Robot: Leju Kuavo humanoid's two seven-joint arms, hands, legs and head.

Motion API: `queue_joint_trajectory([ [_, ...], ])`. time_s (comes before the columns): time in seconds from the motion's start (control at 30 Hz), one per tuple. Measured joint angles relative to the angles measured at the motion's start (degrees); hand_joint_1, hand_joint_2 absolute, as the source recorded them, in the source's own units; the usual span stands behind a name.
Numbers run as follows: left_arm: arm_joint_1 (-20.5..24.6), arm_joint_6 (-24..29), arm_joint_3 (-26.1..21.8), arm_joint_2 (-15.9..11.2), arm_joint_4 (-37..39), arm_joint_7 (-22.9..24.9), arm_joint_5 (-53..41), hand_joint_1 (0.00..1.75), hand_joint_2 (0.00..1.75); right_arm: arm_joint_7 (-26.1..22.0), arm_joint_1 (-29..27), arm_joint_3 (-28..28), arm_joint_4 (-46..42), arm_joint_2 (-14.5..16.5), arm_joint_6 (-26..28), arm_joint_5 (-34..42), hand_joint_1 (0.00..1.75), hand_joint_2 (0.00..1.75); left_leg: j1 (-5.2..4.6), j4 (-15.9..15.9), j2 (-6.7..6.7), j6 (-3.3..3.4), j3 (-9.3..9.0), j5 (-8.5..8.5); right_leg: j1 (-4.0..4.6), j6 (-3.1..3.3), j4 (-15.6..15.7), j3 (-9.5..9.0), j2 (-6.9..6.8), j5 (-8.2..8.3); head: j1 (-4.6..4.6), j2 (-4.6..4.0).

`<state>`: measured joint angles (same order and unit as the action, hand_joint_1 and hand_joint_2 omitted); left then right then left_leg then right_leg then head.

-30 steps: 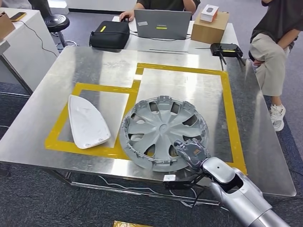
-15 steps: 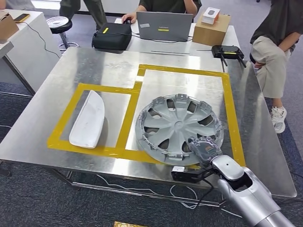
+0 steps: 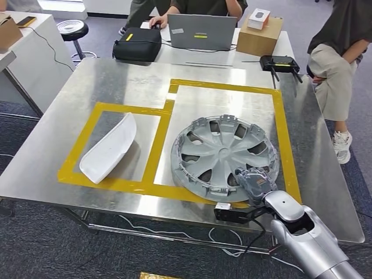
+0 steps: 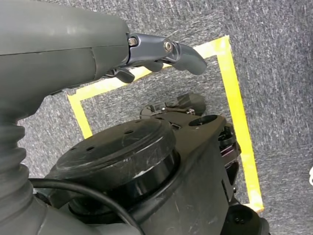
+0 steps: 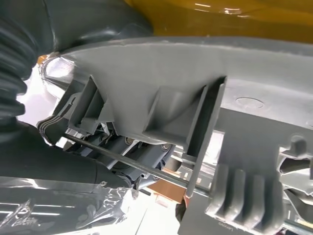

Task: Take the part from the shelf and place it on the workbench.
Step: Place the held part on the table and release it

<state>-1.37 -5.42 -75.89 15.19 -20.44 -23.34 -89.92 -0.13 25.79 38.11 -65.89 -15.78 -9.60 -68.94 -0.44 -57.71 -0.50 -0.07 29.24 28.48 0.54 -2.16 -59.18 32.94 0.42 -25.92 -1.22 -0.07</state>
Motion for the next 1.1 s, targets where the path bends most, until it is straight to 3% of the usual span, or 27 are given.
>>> queue_joint_trajectory([
  [0.03,0.00,0.00,-0.01,0.01,0.00,-0.02,0.08,0.00,0.00,0.04,-0.05,-0.08,-0.06,0.00,0.02,-0.01,0.30,1.75,0.00,0.00,0.00,0.00,0.00,0.00,0.00,0.00,0.00,0.00,0.00,0.00,0.00,0.00],
  [0.1,0.01,0.00,-0.10,0.03,0.00,-0.10,0.25,0.00,0.00,0.16,-0.28,-0.41,-0.18,0.00,0.03,-0.06,0.04,1.75,0.00,0.00,0.00,0.00,0.00,0.00,0.00,0.00,0.01,-0.01,0.02,0.00,-0.01,0.00],
  [0.13,0.01,0.00,-0.19,0.04,0.00,-0.13,0.31,0.00,0.00,0.22,-0.47,-0.68,-0.25,0.01,0.03,-0.10,0.00,1.75,0.00,0.00,0.00,0.00,0.01,0.00,0.00,0.00,0.01,-0.04,0.02,0.01,-0.01,0.00],
  [0.7,0.02,0.70,-1.33,0.21,-0.01,0.72,0.03,0.00,0.00,0.35,-4.26,-4.01,-5.39,0.04,1.54,-0.38,0.00,1.75,0.01,0.00,-0.01,0.03,0.17,-0.02,0.00,-0.03,0.02,-0.10,0.02,0.05,-0.01,0.00],
  [0.83,0.02,0.70,-1.35,0.22,-0.01,0.73,0.03,0.00,0.00,-0.26,-4.86,-4.40,-6.13,0.04,1.63,0.62,0.00,0.00,0.02,0.00,-0.01,0.01,0.21,-0.01,0.00,-0.03,0.02,-0.06,0.03,0.05,-0.01,0.00],
  [1.1,-0.04,0.46,-1.74,0.31,-0.02,0.39,0.03,0.00,0.00,-7.71,-12.92,-5.26,-15.46,0.42,3.05,16.51,0.00,0.00,-0.06,-0.01,0.02,0.02,0.68,0.00,-0.11,-0.11,0.07,0.27,0.00,0.11,-0.01,0.00],
])
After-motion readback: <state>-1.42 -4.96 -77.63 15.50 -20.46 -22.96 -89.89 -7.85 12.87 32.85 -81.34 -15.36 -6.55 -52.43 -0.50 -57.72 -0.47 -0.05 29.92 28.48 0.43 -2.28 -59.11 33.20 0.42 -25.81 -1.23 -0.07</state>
